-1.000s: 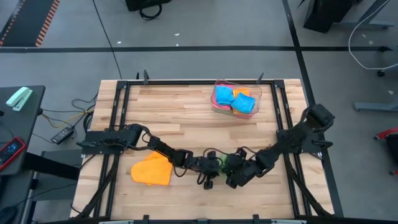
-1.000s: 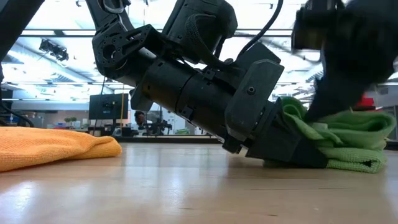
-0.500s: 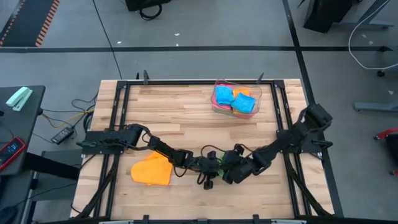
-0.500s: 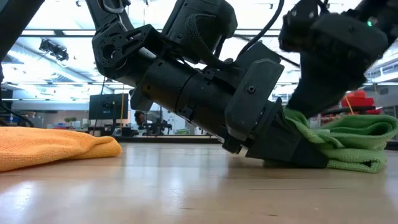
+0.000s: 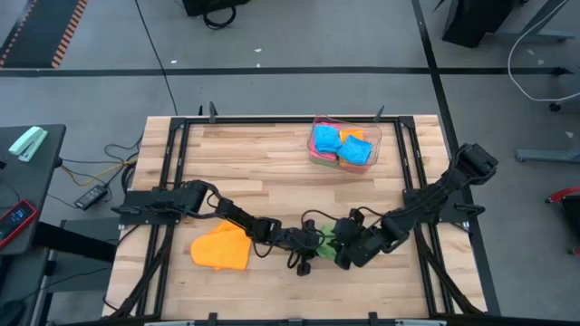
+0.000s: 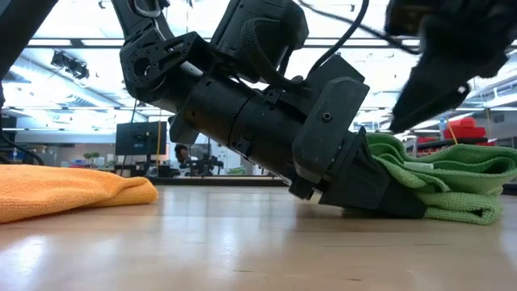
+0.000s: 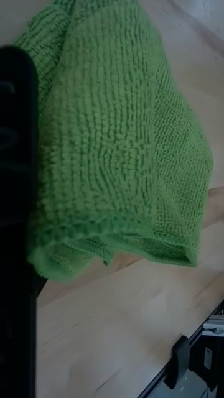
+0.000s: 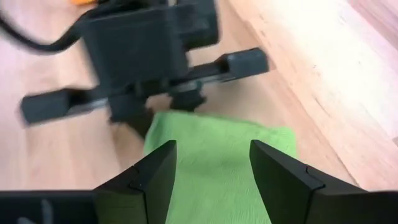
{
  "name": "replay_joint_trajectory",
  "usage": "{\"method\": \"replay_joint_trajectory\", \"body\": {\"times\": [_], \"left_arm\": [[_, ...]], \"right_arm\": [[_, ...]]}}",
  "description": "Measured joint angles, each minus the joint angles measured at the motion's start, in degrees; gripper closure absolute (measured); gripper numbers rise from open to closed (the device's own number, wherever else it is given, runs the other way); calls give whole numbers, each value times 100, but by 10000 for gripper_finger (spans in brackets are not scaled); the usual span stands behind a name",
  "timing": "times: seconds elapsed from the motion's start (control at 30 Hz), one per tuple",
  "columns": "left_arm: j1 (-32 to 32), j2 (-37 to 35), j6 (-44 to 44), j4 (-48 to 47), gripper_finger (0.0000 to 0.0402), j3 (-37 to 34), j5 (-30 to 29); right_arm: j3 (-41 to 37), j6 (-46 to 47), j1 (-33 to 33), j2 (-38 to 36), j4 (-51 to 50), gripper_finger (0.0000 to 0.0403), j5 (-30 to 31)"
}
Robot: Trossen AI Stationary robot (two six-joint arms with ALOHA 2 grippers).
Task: Fold microfiber towels
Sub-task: Fold the green towel
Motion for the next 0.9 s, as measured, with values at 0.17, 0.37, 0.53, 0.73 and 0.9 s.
{"method": "replay_joint_trajectory", "body": {"times": [0.17, 0.37, 0.53, 0.73, 0.9], "left_arm": [[0, 0, 0, -9, 375, 0, 2], [0, 0, -2, 2, 385, 0, -2], [0, 0, -11, 4, 384, 0, -2], [0, 0, -41, 2, 374, 0, 0], [0, 0, -39, -7, 380, 0, 1]], "right_arm": [[0, 138, 406, 39, -243, 190, -14], [0, 673, 614, 502, -232, 190, 193], [0, 595, 516, 1139, 473, 190, 205], [4, 775, 419, 986, 193, 190, -38], [2, 748, 424, 365, -55, 190, 153]]}}
